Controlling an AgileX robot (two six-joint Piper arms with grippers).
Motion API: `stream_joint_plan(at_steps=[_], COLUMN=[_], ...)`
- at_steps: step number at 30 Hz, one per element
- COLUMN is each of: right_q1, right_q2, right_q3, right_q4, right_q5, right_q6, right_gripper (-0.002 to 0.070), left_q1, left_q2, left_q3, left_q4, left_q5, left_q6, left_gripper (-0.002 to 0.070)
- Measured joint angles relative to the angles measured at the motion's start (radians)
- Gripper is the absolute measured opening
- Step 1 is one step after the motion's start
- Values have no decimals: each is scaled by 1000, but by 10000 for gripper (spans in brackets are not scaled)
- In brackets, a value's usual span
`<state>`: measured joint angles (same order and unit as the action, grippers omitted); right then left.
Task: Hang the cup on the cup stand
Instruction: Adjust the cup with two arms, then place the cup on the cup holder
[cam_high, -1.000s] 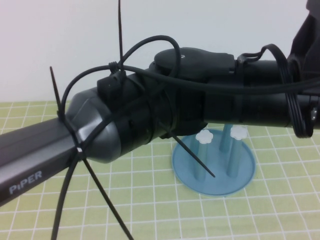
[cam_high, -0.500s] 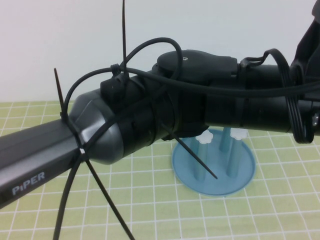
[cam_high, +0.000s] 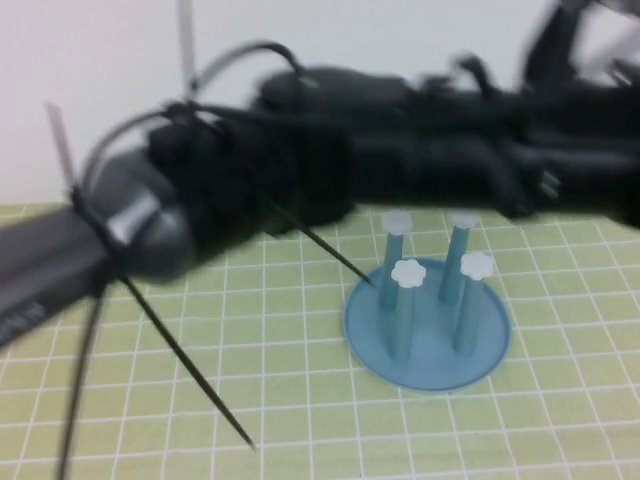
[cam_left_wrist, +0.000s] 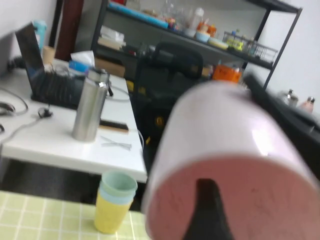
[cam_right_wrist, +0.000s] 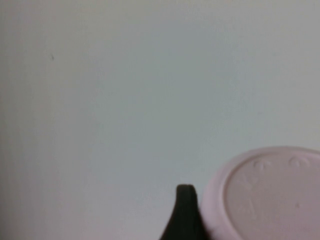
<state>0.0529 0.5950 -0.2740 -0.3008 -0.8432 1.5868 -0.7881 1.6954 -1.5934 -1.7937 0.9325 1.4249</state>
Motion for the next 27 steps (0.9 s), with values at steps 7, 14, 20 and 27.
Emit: stream_joint_plan(at_steps=[7,14,20,27], right_q1=[0,0,0,0], right_q2=[0,28,158,439], right_q3=[0,-47,-234,-521], right_q4=[-4,-101,-363,-635], right_q5=[-10,42,118,130], right_q6=[-89,-202,-210,-242], right_gripper=[579,578,578,578], left_q1=[165,311,366,366], left_q2=[-37,-117,-242,-377], left_q3=[0,0,0,11], left_q4=[96,446,880,1263], left_q5=[232,293,224,86], left_q6=[-175,-347,-570,-835], left_gripper=[395,0,0,0])
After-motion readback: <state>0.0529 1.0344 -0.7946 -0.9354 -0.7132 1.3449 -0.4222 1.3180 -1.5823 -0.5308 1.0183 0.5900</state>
